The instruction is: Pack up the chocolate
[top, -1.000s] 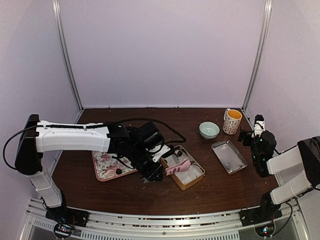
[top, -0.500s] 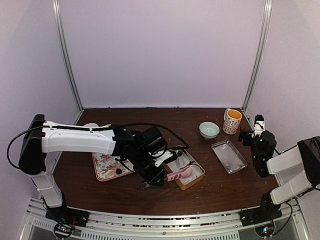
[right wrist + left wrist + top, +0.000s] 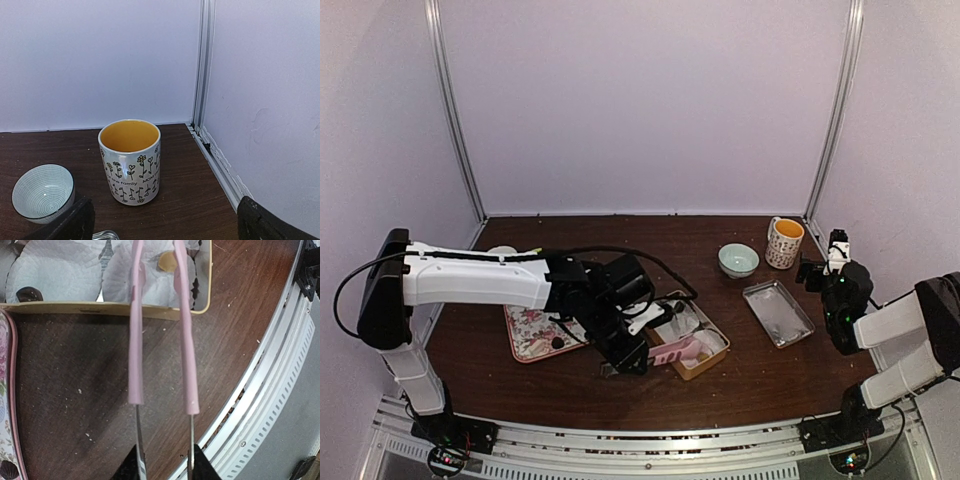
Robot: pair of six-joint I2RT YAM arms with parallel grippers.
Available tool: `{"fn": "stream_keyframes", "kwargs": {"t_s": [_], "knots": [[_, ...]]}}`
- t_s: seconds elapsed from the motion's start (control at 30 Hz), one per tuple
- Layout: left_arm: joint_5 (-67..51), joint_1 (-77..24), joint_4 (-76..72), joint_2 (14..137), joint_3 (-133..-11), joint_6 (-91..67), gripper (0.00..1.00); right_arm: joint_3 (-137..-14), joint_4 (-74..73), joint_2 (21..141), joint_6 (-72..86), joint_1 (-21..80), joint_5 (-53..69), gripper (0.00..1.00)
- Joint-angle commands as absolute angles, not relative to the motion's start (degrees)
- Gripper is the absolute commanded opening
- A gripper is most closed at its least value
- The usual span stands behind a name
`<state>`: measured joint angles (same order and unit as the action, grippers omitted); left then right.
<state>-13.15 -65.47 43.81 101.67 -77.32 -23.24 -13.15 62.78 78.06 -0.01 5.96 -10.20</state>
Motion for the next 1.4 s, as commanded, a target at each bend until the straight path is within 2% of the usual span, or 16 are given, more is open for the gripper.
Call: {"fn": "stream_keyframes", "kwargs": {"t_s": [0.0, 0.3, 0.57, 0.87, 1.37], "knots": [[-11.82, -65.82, 43.63, 99.77, -79.05, -23.00, 0.30, -14.03, 62.97, 77.87, 0.11, 5.45, -9.84, 1.00], [-5.20, -65.74, 44.88, 93.49, -78.22, -25.09, 0.29, -14.01, 62.93, 77.88, 0.12, 5.45, -9.86, 1.00], [2.32, -65.33, 55.71, 87.49, -75.81, -28.58, 0.29, -13.99, 62.93, 77.87, 0.12, 5.45, -9.86, 1.00], [3.23, -57.78, 62.39, 76.87, -65.35, -37.33, 0.29, -14.04, 63.00, 77.88, 0.10, 5.45, -9.81, 1.00], [7.10, -50.19, 73.80, 67.04, -59.77, -42.48, 0.33, -14.02, 62.94, 77.87, 0.11, 5.45, -9.85, 1.00]]}}
